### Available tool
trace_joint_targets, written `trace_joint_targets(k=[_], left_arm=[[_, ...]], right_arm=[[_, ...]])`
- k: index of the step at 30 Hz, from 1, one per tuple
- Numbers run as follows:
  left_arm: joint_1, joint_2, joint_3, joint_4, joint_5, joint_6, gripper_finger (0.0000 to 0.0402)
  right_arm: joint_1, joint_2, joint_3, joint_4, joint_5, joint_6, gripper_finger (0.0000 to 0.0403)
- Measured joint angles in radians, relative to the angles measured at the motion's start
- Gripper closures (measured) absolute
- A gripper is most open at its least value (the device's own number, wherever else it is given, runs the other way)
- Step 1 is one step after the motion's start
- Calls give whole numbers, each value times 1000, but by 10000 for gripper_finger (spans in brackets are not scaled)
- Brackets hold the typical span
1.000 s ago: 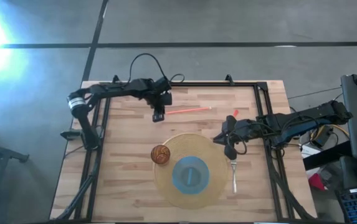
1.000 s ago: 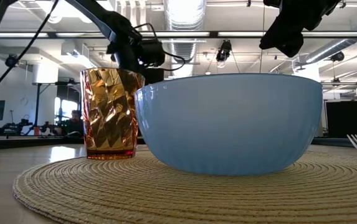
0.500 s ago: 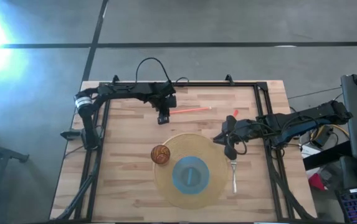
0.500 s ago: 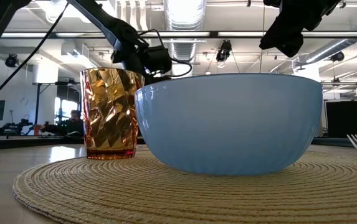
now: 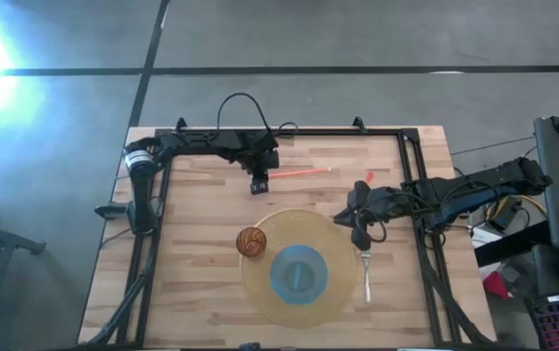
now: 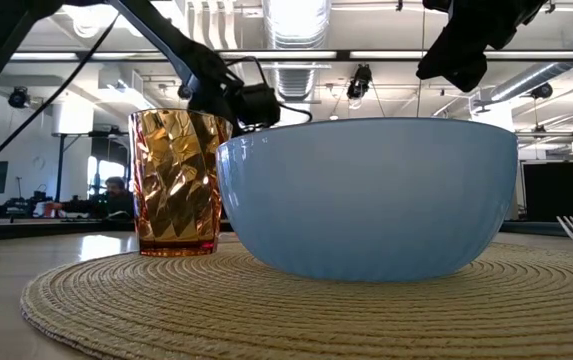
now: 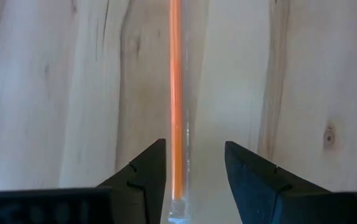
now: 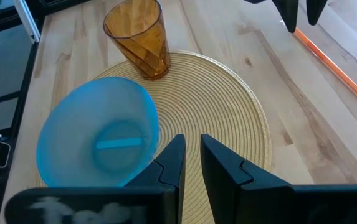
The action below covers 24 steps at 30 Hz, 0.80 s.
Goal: Pick & Place Utensil
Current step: Put the straw into the cup
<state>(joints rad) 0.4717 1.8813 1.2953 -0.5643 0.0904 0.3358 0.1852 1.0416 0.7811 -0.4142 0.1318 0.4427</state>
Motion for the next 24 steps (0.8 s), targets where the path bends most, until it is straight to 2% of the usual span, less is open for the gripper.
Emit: trace_joint_targets(k=[19, 24], left_arm=[[3, 80, 3, 21, -30, -23, 248], [2, 80, 3, 11, -48, -23, 279]], right_arm=[[0, 0, 0, 0, 0, 0, 355], [0, 0, 0, 0, 0, 2, 355]])
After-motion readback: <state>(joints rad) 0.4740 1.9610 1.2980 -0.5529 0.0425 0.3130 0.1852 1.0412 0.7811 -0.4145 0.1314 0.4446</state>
